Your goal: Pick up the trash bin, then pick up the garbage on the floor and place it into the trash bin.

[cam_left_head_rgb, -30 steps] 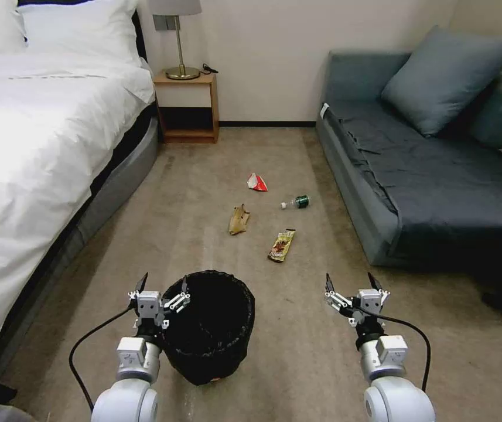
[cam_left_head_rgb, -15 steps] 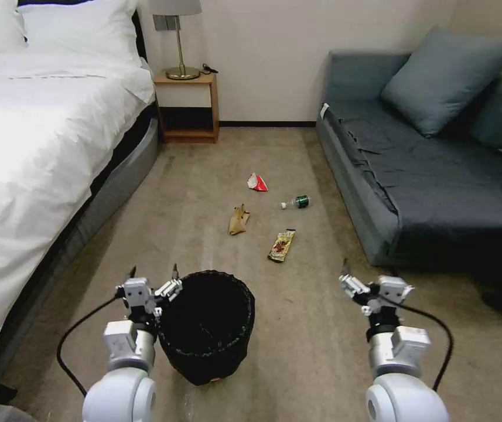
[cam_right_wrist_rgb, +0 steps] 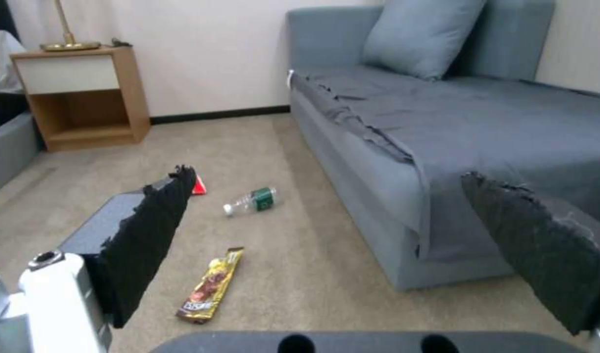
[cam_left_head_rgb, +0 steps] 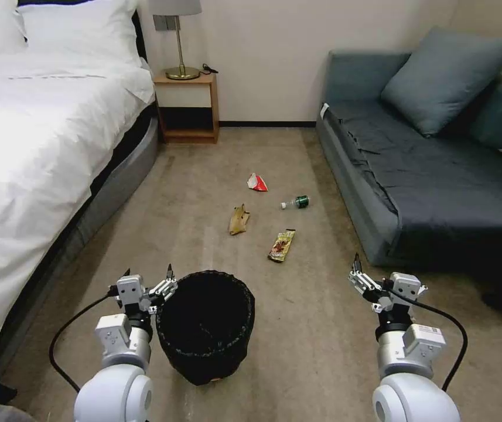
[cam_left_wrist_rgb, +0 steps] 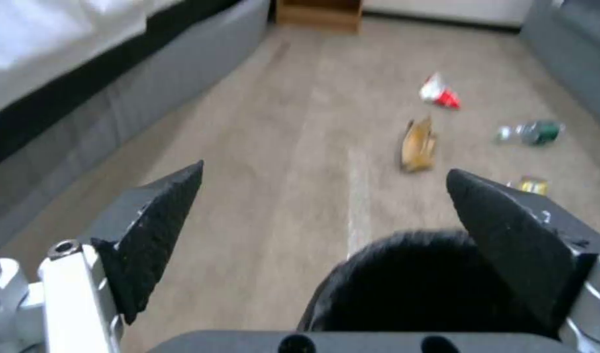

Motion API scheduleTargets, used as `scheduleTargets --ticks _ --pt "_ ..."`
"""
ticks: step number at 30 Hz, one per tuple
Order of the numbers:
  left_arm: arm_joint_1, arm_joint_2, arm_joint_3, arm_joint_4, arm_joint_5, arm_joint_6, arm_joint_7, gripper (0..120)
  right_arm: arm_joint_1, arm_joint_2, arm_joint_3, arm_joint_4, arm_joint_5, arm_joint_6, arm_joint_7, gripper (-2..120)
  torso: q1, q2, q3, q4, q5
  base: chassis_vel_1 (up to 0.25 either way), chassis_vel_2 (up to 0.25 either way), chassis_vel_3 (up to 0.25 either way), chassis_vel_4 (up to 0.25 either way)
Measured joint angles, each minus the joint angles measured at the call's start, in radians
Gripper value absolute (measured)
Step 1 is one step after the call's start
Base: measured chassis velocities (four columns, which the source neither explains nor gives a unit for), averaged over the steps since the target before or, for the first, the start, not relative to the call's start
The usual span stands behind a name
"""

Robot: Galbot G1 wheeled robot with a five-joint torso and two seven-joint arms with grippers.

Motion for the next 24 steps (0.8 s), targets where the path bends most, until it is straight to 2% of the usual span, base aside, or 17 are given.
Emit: scheduleTargets --ticks 3,5,7,12,13,16,17,24 --pt "0.0 0.022 -0.002 -0.034 -0.046 0.107 -0.049 100 0.003 -0.001 0.001 -0.001 0.002 -0.002 0.0 100 0.0 0.0 0.0 0.0 -0.0001 0.0 0.0 0.0 0.0" --pt "0.0 0.024 -0.002 -0.039 -0.051 0.12 -0.055 100 0.004 -0.001 0.0 0.0 0.002 -0.002 0.0 100 0.0 0.0 0.0 0.0 -0.0001 0.0 0.0 0.0 0.0" --pt "0.0 0.034 -0.003 -0.053 -0.07 0.163 -0.074 100 0.006 0.0 -0.001 0.0 0.003 -0.003 0.0 100 0.0 0.0 0.0 0.0 0.0 0.0 0.0 0.0 0.0" --pt "0.0 0.035 -0.003 -0.054 -0.073 0.17 -0.077 100 0.009 0.005 -0.003 0.0 0.003 -0.003 0.0 100 0.0 0.0 0.0 0.0 -0.0001 0.0 0.0 0.0 0.0" --pt "-0.019 0.065 -0.001 -0.018 -0.141 0.206 -0.106 100 0.009 0.005 -0.003 0.0 0.003 -0.003 0.001 100 0.0 0.0 0.0 0.0 0.0004 0.0 0.0 0.0 0.0" --pt "-0.031 0.081 0.002 0.009 -0.186 0.226 -0.118 100 0.009 0.005 0.0 0.0 0.004 -0.003 0.002 100 0.0 0.0 0.0 -0.0001 -0.0009 0.0 0.0 0.0 0.0" --pt "-0.034 0.083 0.002 0.016 -0.193 0.229 -0.12 100 0.009 0.004 0.001 -0.001 0.005 -0.003 0.002 100 0.0 0.0 0.0 -0.0001 0.0004 0.0 0.0 0.0 0.0" --pt "-0.038 0.092 0.003 0.04 -0.202 0.23 -0.121 100 0.009 -0.003 0.002 -0.001 0.007 -0.006 0.003 100 0.0 0.0 0.0 0.0 -0.0002 0.0 0.0 0.0 0.0"
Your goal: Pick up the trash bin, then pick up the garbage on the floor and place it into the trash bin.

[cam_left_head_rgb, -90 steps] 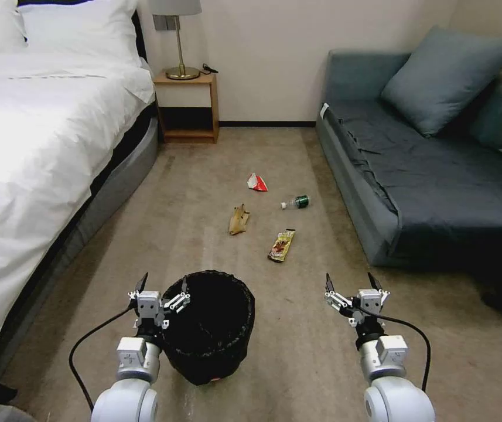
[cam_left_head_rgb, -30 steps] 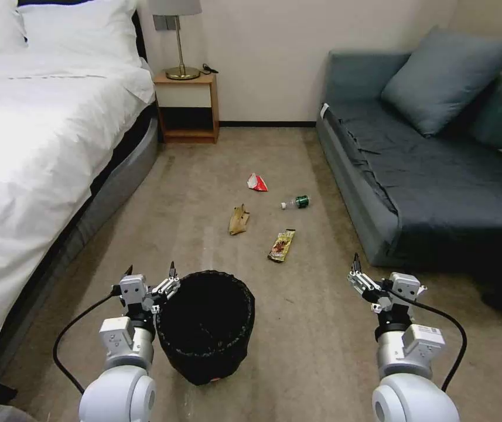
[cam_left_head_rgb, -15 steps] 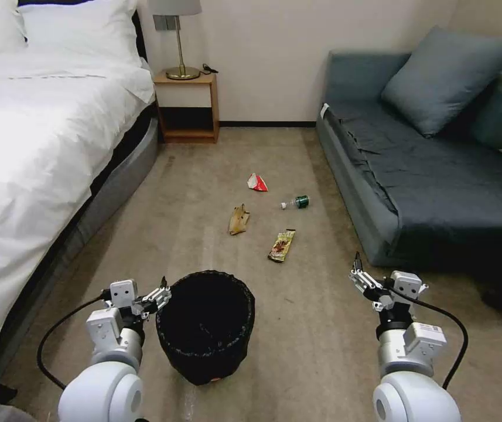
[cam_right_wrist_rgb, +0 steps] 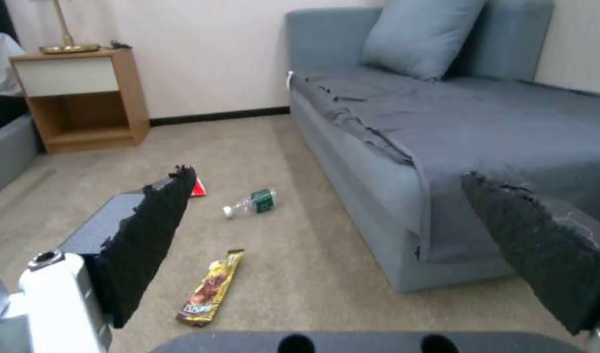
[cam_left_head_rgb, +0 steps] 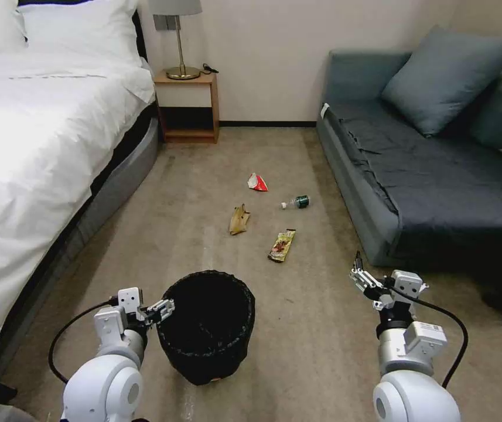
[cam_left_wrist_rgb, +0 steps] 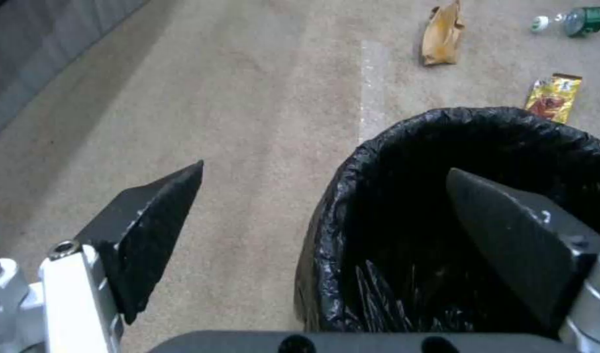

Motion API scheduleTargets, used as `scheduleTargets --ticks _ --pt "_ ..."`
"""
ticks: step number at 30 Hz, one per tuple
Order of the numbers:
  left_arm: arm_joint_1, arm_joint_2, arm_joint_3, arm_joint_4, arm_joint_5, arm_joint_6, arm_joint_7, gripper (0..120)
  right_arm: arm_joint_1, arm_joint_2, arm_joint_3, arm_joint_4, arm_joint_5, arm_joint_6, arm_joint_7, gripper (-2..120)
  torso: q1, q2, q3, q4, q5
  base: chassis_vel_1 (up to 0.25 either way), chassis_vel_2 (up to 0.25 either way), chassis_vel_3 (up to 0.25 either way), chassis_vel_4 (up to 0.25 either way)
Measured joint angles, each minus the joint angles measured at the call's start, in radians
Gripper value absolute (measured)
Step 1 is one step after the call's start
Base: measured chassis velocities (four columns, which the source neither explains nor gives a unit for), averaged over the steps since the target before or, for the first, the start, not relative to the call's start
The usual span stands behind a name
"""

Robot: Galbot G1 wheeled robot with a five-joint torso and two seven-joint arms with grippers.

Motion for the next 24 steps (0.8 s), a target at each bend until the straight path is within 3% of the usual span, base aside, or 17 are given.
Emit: scheduleTargets --ticks 5,13,24 --pt "-0.009 0.015 0.003 0.021 -0.02 -0.001 0.0 100 0.001 -0.001 -0.002 0.0 0.0 -0.001 0.0 100 0.0 0.0 0.0 0.0 0.0002 0.0 0.0 0.0 0.0" --pt "-0.059 0.062 0.027 0.136 -0.086 -0.004 -0.024 100 0.014 -0.004 -0.011 -0.005 0.0 -0.007 0.0 100 0.0 0.0 0.0 0.0 0.0001 0.0 0.0 0.0 0.0" --pt "-0.111 0.07 0.064 0.228 -0.164 -0.006 -0.062 100 0.019 -0.003 -0.002 -0.005 0.002 -0.009 0.0 100 0.0 0.0 0.0 0.0 0.0001 0.0 0.0 0.0 0.0"
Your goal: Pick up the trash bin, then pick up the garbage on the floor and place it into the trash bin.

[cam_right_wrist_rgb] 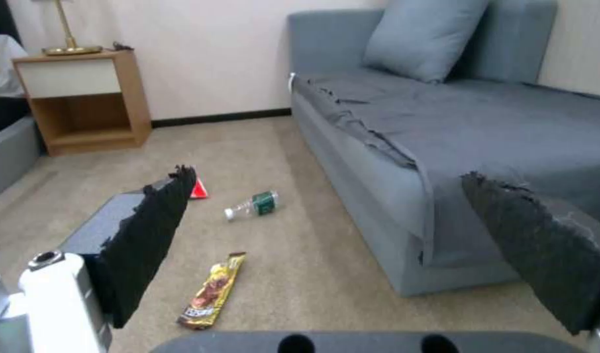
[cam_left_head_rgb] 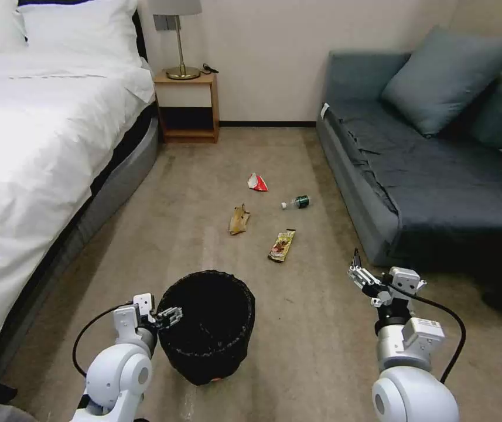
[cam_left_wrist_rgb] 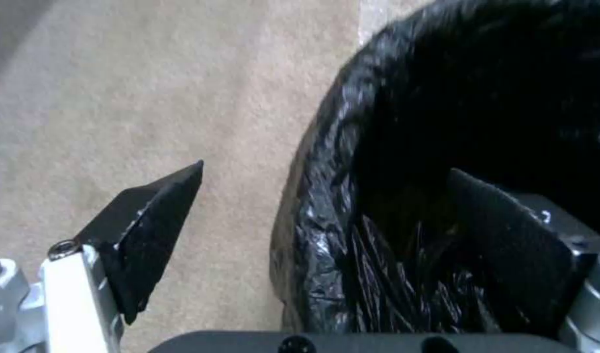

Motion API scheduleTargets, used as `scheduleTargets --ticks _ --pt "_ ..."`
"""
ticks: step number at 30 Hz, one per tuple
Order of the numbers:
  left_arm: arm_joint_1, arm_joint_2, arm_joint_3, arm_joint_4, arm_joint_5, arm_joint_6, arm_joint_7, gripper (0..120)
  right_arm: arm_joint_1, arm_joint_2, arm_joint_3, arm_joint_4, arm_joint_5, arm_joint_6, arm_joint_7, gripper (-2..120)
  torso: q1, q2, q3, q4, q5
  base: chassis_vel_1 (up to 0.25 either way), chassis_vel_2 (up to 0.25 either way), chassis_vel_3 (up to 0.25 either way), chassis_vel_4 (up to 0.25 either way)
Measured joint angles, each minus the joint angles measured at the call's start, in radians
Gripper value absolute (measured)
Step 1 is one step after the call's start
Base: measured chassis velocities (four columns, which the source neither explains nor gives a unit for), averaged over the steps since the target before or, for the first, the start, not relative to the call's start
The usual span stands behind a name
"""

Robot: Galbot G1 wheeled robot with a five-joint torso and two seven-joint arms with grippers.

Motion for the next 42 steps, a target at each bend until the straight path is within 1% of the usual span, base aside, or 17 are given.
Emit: scheduleTargets --ticks 7,10,11,12,16,17,19,20,24,25,28,30,34,36,37,38,42 --pt "-0.022 0.001 0.013 0.044 -0.027 -0.001 -0.014 100 0.007 0.004 0.004 -0.007 0.0 0.003 0.004 100 0.0 0.0 0.0 0.0 0.0001 0.0 0.0 0.0 0.0" --pt "-0.025 0.001 0.013 0.055 -0.037 -0.007 -0.019 98 0.012 0.007 0.004 -0.013 0.0 0.005 0.006 100 0.0 0.0 0.0 0.0001 0.0006 0.0 0.0 0.0 0.0" --pt "-0.025 0.001 0.013 0.058 -0.038 -0.008 -0.019 94 0.014 0.008 0.004 -0.014 0.0 0.006 0.006 100 0.0 0.0 0.0 0.0001 0.0007 0.0 0.0 0.0 0.0" --pt "-0.025 0.001 0.013 0.058 -0.038 -0.008 -0.019 94 0.014 0.008 0.004 -0.014 0.0 0.006 0.006 100 0.0 0.0 0.0 0.0001 0.0007 0.0 0.0 0.0 0.0" --pt "-0.024 0.002 0.013 0.06 -0.039 -0.008 -0.018 78 0.019 0.01 0.004 -0.017 0.0 0.007 0.008 100 0.0 0.0 0.0 0.0002 0.0005 0.0 0.0 0.0 0.0" --pt "-0.024 0.002 0.013 0.06 -0.039 -0.008 -0.018 78 0.019 0.01 0.004 -0.017 0.0 0.007 0.008 100 0.0 0.0 0.0 0.0002 0.0005 0.0 0.0 0.0 0.0" --pt "-0.02 0.002 0.013 0.057 -0.041 -0.008 -0.014 67 0.021 0.01 0.006 -0.02 0.0 0.009 0.009 100 0.0 0.0 0.0 0.0001 0.0003 0.0 0.0 0.0 0.0" --pt "-0.02 0.002 0.013 0.057 -0.041 -0.008 -0.014 67 0.021 0.01 0.006 -0.02 0.0 0.009 0.009 100 0.0 0.0 0.0 0.0001 0.0003 0.0 0.0 0.0 0.0" --pt "-0.012 0.001 0.012 0.052 -0.048 -0.007 -0.012 48 0.021 0.009 0.006 -0.021 0.0 0.013 0.011 100 0.0 0.0 0.0 0.0001 0.0002 0.0 0.0 0.0 0.0" --pt "-0.012 0.001 0.012 0.052 -0.048 -0.007 -0.012 48 0.021 0.009 0.006 -0.021 0.0 0.013 0.011 100 0.0 0.0 0.0 0.0001 0.0002 0.0 0.0 0.0 0.0" --pt "-0.004 -0.001 0.012 0.045 -0.057 -0.007 -0.012 34 0.019 0.007 0.008 -0.02 0.0 0.015 0.012 100 0.0 0.0 0.0 0.0001 0.0002 0.0 0.0 0.0 0.0" --pt "-0.002 -0.001 0.011 0.044 -0.06 -0.007 -0.012 32 0.017 0.007 0.009 -0.018 0.0 0.016 0.012 100 0.0 0.0 0.0 0.0002 0.0002 0.0 0.0 0.0 0.0" --pt "0.003 -0.002 0.008 0.038 -0.071 -0.006 -0.012 15 0.014 0.005 0.01 -0.013 0.0 0.018 0.013 100 0.0 0.0 0.0 0.0002 0.0002 0.0 0.0 0.0 0.0" --pt "0.004 -0.003 0.007 0.037 -0.073 -0.006 -0.012 14 0.013 0.005 0.011 -0.012 0.0 0.019 0.014 100 0.0 0.0 0.0 0.0003 0.0002 0.0 0.0 0.0 0.0" --pt "0.008 -0.005 0.002 0.03 -0.089 -0.005 -0.013 6 0.011 0.003 0.011 -0.007 0.0 0.019 0.016 100 0.0 0.0 0.0 0.0001 0.0 0.0 0.0 0.0 0.0" --pt "0.012 -0.009 -0.004 0.024 -0.097 -0.003 -0.013 4 0.01 0.002 0.011 -0.004 0.002 0.019 0.018 100 0.0 0.0 0.0 0.0001 -0.0002 0.0 0.0 0.0 0.0" --pt "0.025 -0.018 -0.025 -0.011 -0.099 0.006 -0.011 4 0.009 -0.006 0.01 0.002 0.028 0.019 0.029 100 0.0 0.0 0.0 -0.0003 -0.0011 0.0 0.0 0.0 0.0"
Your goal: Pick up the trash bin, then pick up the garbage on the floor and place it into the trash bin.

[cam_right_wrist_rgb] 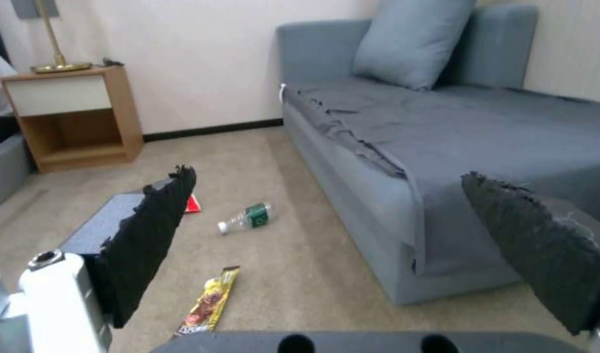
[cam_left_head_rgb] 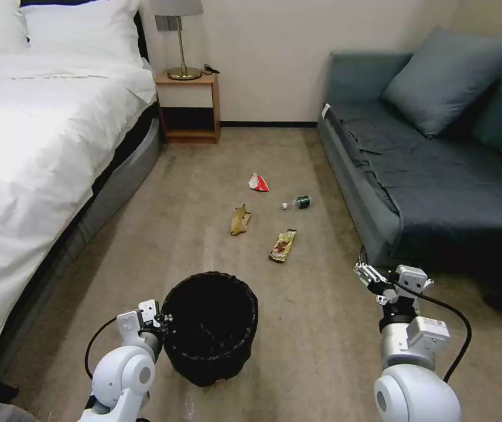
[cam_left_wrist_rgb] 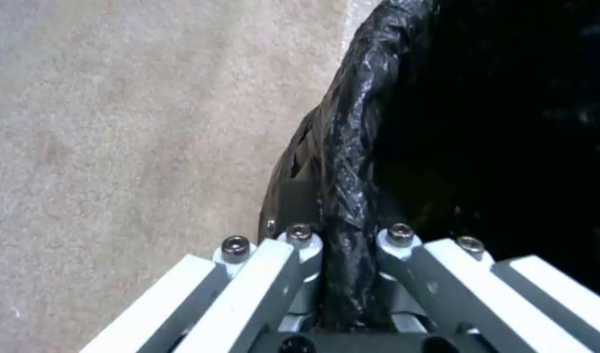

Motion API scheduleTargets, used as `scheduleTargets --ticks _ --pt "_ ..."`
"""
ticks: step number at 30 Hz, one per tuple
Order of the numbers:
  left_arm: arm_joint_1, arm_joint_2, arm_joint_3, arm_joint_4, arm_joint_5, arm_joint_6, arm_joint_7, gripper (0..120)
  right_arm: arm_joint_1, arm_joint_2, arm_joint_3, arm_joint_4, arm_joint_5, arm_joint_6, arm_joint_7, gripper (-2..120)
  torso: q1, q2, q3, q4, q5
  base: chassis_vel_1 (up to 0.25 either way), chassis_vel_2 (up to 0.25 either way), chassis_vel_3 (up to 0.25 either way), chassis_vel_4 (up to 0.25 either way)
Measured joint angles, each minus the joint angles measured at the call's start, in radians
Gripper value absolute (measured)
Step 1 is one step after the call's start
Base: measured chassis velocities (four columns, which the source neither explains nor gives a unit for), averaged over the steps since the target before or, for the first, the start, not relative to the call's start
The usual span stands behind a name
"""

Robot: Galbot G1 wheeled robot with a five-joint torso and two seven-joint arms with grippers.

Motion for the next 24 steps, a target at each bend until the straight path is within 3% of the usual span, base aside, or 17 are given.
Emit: scheduleTargets --ticks 4,6,12,18,24 --pt "0.008 -0.003 -0.035 -0.057 0.026 0.0 -0.002 4 0.001 -0.01 -0.004 0.007 0.036 -0.004 0.017 100 0.0 0.0 0.0 0.0002 0.001 0.0 0.0 0.0 0.0" --pt "0.015 -0.004 -0.067 -0.121 0.05 0.0 0.005 4 0.0 -0.018 -0.01 0.015 0.073 -0.001 0.03 100 0.0 0.0 0.0 0.0003 0.0008 0.0 0.0 0.0 0.0" --pt "0.039 -0.005 -0.124 -0.238 0.129 -0.003 0.036 4 -0.009 -0.03 -0.022 -0.005 0.101 0.089 0.02 100 0.0 0.0 0.0 0.0003 0.0012 0.0 0.0 0.0 0.0" --pt "0.056 -0.023 -0.142 -0.273 0.196 -0.004 0.062 4 -0.021 -0.032 -0.04 -0.031 0.1 0.16 -0.011 100 0.0 0.0 0.0 0.0003 0.0012 0.0 0.0 0.0 0.0" --pt "0.058 -0.035 -0.141 -0.266 0.218 -0.005 0.069 4 -0.029 -0.038 -0.049 -0.053 0.111 0.208 -0.064 100 0.0 0.0 0.0 0.0004 0.0011 0.0 0.0 0.0 0.0"
